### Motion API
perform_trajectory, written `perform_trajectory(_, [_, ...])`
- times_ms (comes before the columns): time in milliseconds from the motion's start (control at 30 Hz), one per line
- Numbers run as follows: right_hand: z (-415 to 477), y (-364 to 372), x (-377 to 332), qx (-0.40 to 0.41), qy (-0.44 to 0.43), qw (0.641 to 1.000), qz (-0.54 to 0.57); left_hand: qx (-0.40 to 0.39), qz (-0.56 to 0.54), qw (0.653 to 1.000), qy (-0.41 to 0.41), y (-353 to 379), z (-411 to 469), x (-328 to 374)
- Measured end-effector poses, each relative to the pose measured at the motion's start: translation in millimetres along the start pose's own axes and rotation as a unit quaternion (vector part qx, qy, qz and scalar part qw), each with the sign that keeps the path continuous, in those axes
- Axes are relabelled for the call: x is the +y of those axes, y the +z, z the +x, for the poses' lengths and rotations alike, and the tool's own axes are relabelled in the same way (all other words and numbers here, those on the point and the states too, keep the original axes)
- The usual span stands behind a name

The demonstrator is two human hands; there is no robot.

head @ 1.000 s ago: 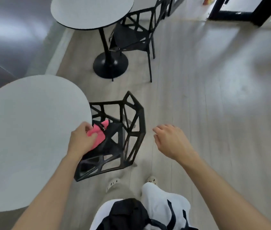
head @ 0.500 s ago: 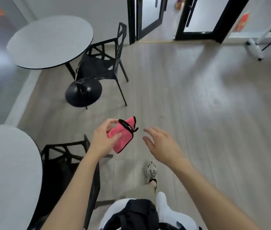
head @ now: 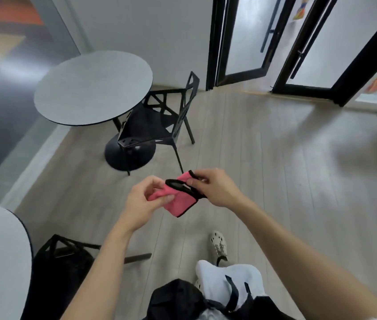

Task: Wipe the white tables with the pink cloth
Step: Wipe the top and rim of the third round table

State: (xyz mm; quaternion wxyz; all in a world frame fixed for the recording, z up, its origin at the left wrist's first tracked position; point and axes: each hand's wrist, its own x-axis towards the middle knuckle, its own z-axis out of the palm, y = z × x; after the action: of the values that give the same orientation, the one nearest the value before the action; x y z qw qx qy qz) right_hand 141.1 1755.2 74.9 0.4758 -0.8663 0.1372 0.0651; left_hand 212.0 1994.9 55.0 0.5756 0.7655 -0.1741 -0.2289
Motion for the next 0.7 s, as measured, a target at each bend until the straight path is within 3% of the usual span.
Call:
perform_trajectory(200, [128.7,-10.2,-23.1,-0.062,-0.065,0.996,-0.015,0.154,-0.044,0.987,-0.010,-30.7,64.9,2.0])
perform_trajectory(367, [213.5,2.8,-51.7,-0.130,-0.114,0.984,-0.043,0.211,0.045,0.976,-0.042,-62.2,112.6,11.6])
perform_trajectory(500, [264.7,18.4,-73.8,-0.162,-0.158,0.971,-0.070,0.233,0.071,0.968,-0.065,-93.8,136.4,8.5])
perform_trajectory(700, [344.1,48.9,-115.1,-0.161,-0.184,0.962,-0.118,0.205,0.134,0.968,-0.063,-159.4,172.7,-6.0])
